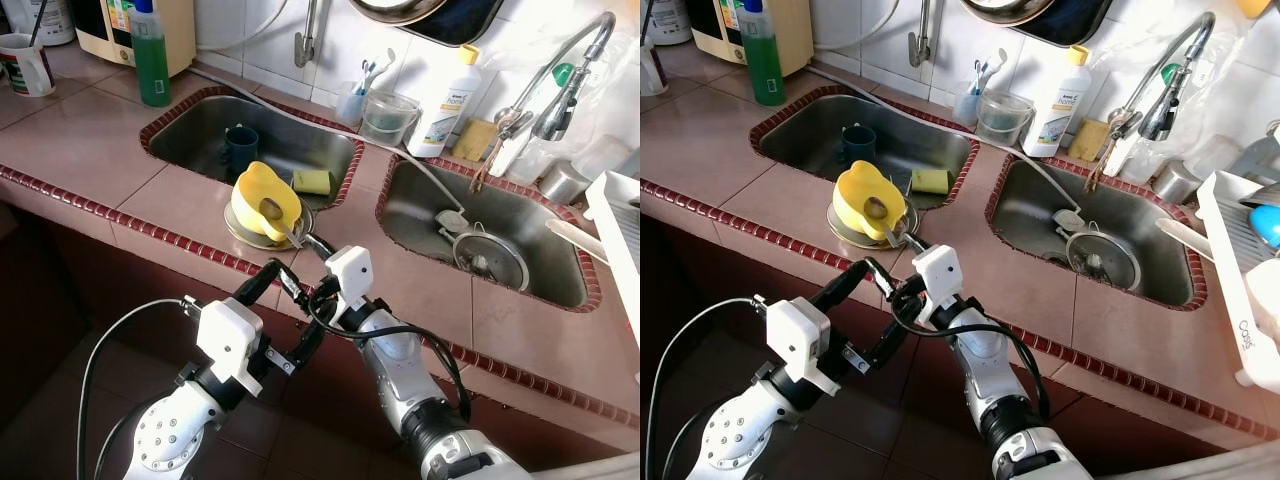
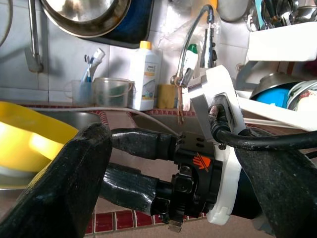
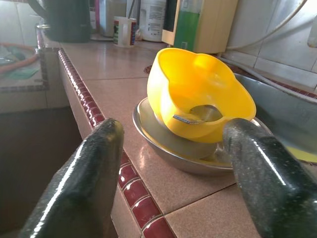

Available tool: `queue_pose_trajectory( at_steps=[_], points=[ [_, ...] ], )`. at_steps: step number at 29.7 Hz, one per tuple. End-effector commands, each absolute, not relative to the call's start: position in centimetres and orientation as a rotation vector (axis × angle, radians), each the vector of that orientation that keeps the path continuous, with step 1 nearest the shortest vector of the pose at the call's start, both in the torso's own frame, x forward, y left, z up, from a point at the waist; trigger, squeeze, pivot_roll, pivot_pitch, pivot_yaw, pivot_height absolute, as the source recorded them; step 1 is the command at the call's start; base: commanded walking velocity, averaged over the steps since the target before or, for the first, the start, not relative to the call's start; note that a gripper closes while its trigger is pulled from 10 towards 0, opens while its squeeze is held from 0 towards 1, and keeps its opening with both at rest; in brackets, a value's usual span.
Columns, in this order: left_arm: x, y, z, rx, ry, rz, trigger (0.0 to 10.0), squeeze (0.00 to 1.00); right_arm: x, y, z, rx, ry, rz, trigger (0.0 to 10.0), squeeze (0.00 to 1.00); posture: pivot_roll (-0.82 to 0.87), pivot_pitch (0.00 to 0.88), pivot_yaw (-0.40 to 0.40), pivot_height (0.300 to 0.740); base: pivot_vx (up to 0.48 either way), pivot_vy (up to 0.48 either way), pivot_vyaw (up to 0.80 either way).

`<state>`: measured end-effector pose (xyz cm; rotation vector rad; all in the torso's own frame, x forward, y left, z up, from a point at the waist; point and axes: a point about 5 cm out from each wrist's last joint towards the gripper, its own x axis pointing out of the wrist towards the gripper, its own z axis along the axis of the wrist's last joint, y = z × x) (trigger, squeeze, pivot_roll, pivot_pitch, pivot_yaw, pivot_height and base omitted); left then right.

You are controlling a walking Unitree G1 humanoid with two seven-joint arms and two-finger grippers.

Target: Kitchen organization

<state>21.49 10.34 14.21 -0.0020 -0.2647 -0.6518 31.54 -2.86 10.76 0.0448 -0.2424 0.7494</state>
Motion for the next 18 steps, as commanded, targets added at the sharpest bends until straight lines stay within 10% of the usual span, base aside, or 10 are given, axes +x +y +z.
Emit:
queue_pose_trajectory(
  at_steps=[1,3,4,5,18],
  points=[
    [21.47,9.75,14.68,-0.005,-0.282,-0.676,10.0,0.0,31.48,-2.72,10.88,0.047,-0.252,0.752,0.0,0.0,-0.03,0.077,-0.207,0.74,0.0,0.0,0.0],
    [21.48,9.75,14.67,-0.005,-0.282,-0.676,10.0,0.0,31.47,-2.68,10.87,0.049,-0.249,0.76,0.5,0.0,-0.03,0.078,-0.207,0.74,0.0,0.0,0.0],
    [21.48,9.74,14.69,-0.006,-0.282,-0.677,10.0,0.0,31.48,-2.64,10.95,0.05,-0.252,0.76,3.6,0.0,-0.03,0.079,-0.206,0.74,0.0,0.0,0.0],
    [21.47,9.73,14.68,-0.007,-0.282,-0.677,10.0,0.0,31.5,-2.58,10.97,0.046,-0.25,0.767,10.0,0.0,-0.03,0.079,-0.205,0.74,0.0,0.0,0.0],
    [21.47,9.61,14.67,-0.009,-0.282,-0.682,10.0,0.0,32.05,-2.71,11.84,0.029,-0.28,0.76,10.0,0.0,-0.03,0.076,-0.207,0.74,0.0,0.0,0.0]
  ],
)
